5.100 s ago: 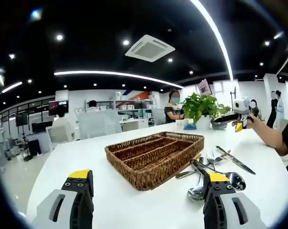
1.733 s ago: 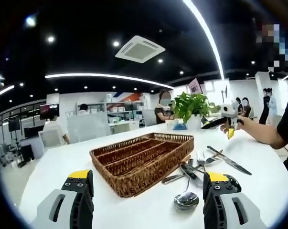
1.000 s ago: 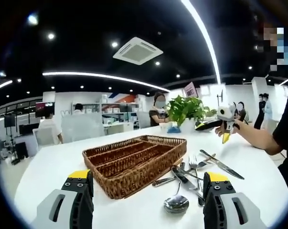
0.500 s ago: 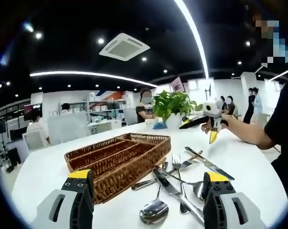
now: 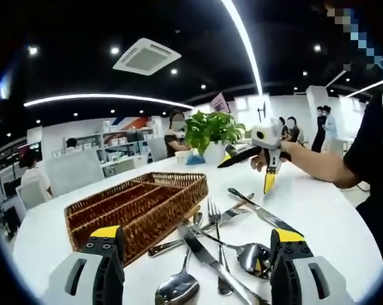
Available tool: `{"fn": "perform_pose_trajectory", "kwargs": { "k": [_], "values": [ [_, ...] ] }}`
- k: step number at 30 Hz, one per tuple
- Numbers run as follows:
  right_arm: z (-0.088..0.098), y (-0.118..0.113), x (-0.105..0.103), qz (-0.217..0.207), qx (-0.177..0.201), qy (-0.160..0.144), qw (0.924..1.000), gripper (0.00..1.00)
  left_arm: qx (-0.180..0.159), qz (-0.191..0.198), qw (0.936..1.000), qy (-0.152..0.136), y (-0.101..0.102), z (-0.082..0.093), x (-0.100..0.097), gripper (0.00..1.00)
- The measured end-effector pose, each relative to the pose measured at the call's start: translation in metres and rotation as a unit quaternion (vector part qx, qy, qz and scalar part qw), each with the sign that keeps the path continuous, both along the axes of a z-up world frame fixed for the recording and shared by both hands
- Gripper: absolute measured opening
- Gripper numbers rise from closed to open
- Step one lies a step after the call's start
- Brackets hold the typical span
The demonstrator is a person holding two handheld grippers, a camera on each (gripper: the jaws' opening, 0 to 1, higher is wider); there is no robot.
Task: Arrange the knives, forks, and spoons in their matching storage slots by inserting each utensil handle-first until every utensil is classified and aligned in the correct compartment
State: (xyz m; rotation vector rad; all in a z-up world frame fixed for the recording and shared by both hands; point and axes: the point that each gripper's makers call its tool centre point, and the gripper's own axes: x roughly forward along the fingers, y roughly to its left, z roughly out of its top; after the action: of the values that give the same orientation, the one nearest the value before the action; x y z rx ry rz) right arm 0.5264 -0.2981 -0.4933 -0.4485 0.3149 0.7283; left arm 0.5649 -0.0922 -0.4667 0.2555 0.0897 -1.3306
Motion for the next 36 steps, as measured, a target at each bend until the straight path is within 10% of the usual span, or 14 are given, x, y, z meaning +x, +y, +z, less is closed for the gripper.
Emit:
{"fn": "perform_pose_trajectory", "kwargs": {
  "k": [9, 18, 29, 36],
  "values": [
    [0.003, 0.011, -0.002, 0.022, -0.013, -0.003, 0.9997, 0.97, 0.000, 0.041, 0.9991, -0.012, 0.020, 0.004, 0.021, 1.00],
    [0.029, 0.013, 0.001, 0.029, -0.028, -0.007, 0.9992, 0.97, -0.028, 0.123, 0.9920, -0.010, 0.095, 0.018, 0.068, 1.00],
    [0.100, 0.005, -0.007, 0.047, -0.048, -0.018, 0.9976, 0.97, -0.071, 0.141, 0.9870, -0.027, 0.099, 0.044, 0.069, 1.00],
    [0.079, 0.030, -0.012, 0.080, -0.020, -0.020, 0.9964, 0.92, -0.098, 0.156, 0.9824, -0.033, 0.106, 0.055, 0.074, 1.00]
  ]
}}
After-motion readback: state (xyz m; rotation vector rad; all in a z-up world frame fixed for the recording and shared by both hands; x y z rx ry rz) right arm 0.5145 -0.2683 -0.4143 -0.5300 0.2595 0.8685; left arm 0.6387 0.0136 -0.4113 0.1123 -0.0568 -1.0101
